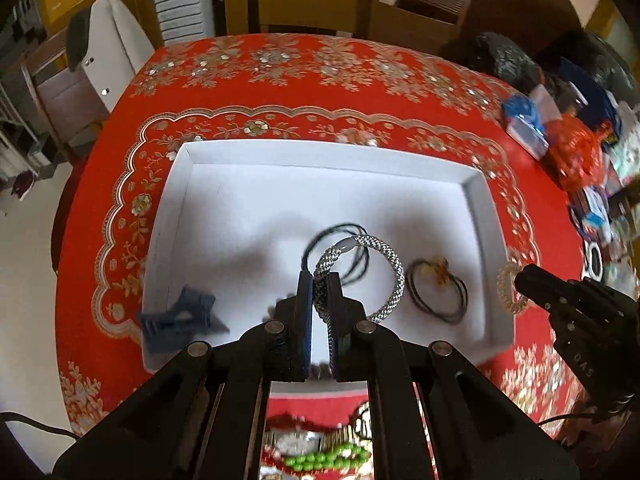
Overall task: Organize jewelry
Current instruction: 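Carry both pieces into the tray and open both tools, then withdraw both tools from the tray toward the watch and bead bracelets, then move both open tools toward the green and red bead bracelets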
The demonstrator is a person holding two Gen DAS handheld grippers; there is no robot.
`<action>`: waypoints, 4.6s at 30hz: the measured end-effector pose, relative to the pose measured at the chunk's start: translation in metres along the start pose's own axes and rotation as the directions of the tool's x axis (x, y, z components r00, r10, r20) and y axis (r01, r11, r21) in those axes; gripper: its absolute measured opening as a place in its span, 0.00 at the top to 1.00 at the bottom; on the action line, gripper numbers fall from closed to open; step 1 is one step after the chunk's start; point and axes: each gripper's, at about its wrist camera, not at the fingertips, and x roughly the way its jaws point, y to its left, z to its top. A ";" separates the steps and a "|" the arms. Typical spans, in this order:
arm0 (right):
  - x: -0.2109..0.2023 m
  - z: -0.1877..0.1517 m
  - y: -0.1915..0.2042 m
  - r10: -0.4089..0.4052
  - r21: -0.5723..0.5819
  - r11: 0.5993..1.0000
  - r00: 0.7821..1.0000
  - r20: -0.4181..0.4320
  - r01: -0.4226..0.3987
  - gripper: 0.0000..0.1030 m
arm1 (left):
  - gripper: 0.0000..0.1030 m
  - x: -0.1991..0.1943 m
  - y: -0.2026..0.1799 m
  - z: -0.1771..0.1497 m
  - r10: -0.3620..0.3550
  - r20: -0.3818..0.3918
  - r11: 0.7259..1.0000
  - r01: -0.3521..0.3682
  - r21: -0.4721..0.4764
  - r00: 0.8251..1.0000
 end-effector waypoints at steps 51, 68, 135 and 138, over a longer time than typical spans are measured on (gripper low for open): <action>-0.001 -0.023 0.021 0.033 0.059 0.998 0.999 -0.006 -0.032 0.56 | 0.54 -0.012 0.018 -0.020 0.121 0.035 0.981 -0.114 -0.159 0.992; -0.031 -0.093 0.081 0.049 0.014 0.999 0.999 -0.019 -0.049 0.48 | 0.54 -0.060 0.030 -0.111 0.161 0.073 0.981 -0.151 -0.119 0.984; 0.020 -0.134 0.144 0.090 -0.106 0.989 0.989 -0.121 -0.103 0.71 | 0.54 -0.049 0.115 -0.179 0.111 -0.072 0.945 -0.128 -0.300 0.991; 0.031 -0.136 0.148 0.068 -0.124 0.989 0.988 -0.137 -0.086 0.75 | 0.54 -0.046 0.113 -0.181 0.105 -0.086 0.948 -0.125 -0.292 0.991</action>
